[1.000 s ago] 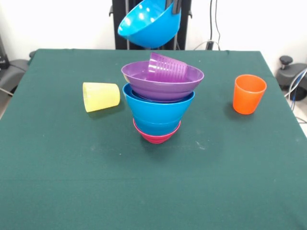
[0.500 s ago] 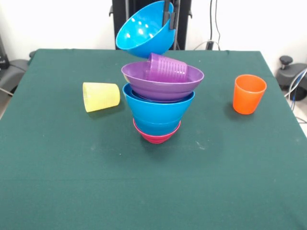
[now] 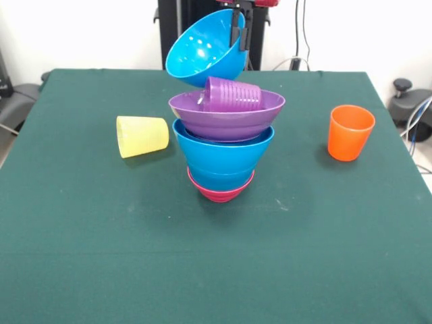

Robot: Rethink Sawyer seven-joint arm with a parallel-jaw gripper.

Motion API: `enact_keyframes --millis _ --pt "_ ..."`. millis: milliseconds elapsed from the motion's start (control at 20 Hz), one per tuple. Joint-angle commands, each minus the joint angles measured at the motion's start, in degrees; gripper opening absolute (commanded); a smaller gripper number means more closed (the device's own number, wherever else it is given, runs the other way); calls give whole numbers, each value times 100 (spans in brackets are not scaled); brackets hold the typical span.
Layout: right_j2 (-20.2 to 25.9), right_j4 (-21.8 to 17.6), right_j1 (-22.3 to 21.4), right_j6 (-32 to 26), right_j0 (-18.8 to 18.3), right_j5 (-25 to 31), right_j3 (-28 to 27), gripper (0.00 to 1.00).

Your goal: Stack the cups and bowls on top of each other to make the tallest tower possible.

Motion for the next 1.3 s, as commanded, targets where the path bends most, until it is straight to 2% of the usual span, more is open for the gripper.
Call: enact_keyframes --millis 50,200,450,700,950,1300 --pt "500 -384 108 57 -40 -71 -29 0" --pt "627 -315 -72 -22 -139 122 5 0" --pt "1072 335 -1218 -563 -464 1303 278 0" --pt "1188 780 -1916 -924 -576 2049 412 0" --pt "1280 885 -2100 -1060 -695 2221 456 0" --pt "1389 736 -2030 -896 -765 2136 446 0"
